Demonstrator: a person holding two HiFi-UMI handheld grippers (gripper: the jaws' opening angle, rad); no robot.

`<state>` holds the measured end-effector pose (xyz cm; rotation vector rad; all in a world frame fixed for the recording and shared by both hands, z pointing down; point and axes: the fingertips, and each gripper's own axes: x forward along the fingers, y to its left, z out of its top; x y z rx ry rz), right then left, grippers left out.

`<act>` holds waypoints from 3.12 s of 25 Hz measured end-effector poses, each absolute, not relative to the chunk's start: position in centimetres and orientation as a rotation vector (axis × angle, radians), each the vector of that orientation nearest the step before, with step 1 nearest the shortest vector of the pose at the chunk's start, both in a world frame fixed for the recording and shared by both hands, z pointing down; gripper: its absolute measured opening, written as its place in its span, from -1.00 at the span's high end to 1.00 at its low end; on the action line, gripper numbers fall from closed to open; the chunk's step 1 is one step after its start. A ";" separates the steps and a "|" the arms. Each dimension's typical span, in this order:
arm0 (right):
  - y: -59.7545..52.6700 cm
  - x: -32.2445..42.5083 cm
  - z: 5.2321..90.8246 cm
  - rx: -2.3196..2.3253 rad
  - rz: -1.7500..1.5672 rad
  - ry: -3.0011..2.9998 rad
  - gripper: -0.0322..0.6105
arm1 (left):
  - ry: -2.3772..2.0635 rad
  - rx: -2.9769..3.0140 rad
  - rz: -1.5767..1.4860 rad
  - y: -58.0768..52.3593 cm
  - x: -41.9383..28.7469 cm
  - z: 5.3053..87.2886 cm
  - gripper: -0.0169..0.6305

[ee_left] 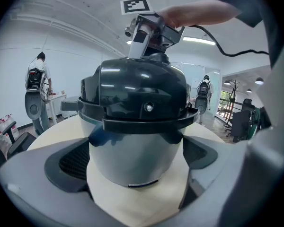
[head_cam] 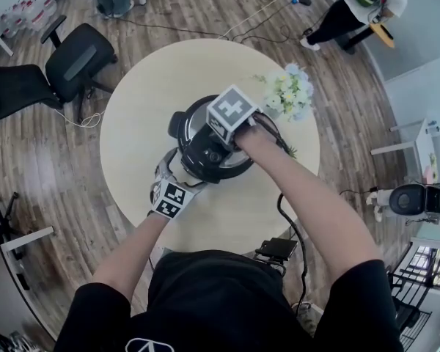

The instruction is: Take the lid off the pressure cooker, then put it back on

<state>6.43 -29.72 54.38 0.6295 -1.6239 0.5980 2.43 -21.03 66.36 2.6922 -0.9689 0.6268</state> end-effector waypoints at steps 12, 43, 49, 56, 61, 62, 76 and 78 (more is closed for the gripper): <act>-29.0 6.2 54.3 0.476 0.475 -1.678 0.00 | -0.964 2.694 0.627 -21.1 2.5 66.3 -0.88; -27.6 7.7 54.8 0.106 0.149 -1.681 -0.10 | -0.905 2.644 0.685 -21.2 2.1 66.5 -0.85; -26.7 10.3 52.5 0.403 0.329 -1.848 0.02 | -0.894 2.629 0.643 -19.3 -1.1 62.1 -0.04; -22.1 13.4 48.3 0.813 0.372 -2.091 0.40 | -1.128 2.667 0.342 -19.6 -4.6 52.8 0.67; -20.3 13.1 44.2 1.114 0.305 -2.330 0.74 | -1.239 2.778 0.128 -20.8 -3.3 44.4 0.94; -20.1 13.1 43.2 1.181 0.285 -2.370 0.77 | -1.258 2.791 0.095 -20.9 -3.0 42.8 0.94; -17.7 15.6 37.3 1.754 0.068 -2.569 0.87 | -1.424 2.882 -0.057 -20.6 -2.2 33.6 0.95; -17.5 16.1 37.6 1.769 0.070 -2.556 0.88 | -1.433 2.872 -0.063 -20.5 -2.3 33.6 0.95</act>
